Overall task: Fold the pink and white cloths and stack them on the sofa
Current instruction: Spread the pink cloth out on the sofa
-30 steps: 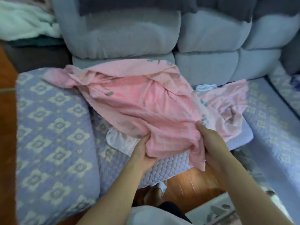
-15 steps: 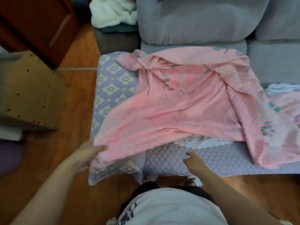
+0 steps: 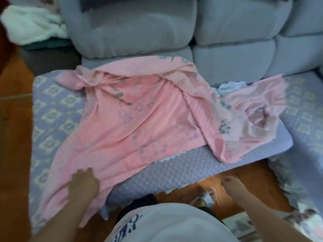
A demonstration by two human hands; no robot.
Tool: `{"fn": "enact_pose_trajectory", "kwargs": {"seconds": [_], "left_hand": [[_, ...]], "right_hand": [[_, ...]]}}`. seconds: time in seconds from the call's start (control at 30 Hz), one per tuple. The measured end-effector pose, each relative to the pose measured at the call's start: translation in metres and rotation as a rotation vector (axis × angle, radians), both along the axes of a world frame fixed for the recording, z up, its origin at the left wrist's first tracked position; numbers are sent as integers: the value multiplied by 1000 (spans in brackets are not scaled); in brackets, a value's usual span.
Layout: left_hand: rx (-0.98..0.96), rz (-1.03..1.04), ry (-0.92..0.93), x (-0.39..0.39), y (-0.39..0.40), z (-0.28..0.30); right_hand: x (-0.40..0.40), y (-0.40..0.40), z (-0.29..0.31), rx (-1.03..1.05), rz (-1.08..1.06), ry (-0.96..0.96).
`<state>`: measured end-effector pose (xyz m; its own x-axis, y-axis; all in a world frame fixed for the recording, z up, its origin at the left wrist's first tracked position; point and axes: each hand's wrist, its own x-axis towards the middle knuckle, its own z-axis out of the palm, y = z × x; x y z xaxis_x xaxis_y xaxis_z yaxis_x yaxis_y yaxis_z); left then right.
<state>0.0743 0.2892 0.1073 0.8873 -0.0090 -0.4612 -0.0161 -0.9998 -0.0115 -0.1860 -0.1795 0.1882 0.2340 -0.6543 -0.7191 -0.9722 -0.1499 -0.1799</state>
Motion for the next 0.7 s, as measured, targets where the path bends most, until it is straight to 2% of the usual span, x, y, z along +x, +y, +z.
{"fn": "enact_pose_trajectory", "kwargs": {"seconds": [0.07,0.13,0.17,0.3,0.4,0.47,0.6,0.7], "left_hand": [[-123,-146,234,-27,-123,49],[-304,-179,478,-55,-224,47],[-379,-153,543,-73,-268,45],[-524,-106,670,-151,-415,43],[-484,-172,724,-203,-494,52],[-448,-292,715,-229,-534,50],[-323,-755,484,-243,-597,4],[-281,-863,322,-231,-632,-36]], "right_hand": [[-23,-35,0,33,-37,-4],[-50,-77,-5,58,-45,-22],[-66,-101,-8,80,-56,-22],[-132,-196,1,178,-243,-56],[-167,-262,17,199,-392,-72],[-175,-304,21,205,-470,-80],[-169,-366,4,166,-499,-144],[-149,-386,-10,188,-593,-177]]}}
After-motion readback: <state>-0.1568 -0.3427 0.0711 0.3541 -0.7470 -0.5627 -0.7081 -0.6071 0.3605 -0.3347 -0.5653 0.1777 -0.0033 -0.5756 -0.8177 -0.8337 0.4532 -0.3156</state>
